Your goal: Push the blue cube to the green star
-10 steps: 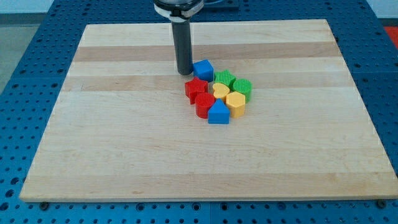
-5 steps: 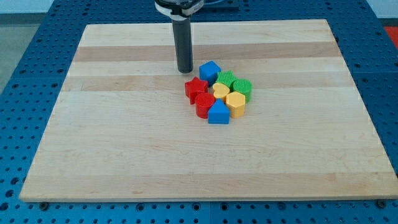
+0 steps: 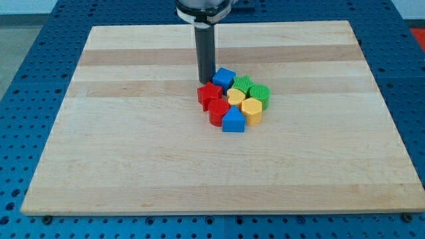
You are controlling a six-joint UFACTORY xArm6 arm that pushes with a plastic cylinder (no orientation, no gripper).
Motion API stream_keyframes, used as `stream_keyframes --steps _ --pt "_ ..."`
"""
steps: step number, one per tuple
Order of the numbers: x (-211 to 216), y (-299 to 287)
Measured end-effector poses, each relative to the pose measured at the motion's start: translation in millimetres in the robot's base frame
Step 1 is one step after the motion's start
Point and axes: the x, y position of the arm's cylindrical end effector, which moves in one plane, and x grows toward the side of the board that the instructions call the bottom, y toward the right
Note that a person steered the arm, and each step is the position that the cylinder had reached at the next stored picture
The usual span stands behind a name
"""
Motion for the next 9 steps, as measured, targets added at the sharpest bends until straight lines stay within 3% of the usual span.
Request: stream_keyframes --steps 4,9 --pt "-31 4" --pt "-21 24"
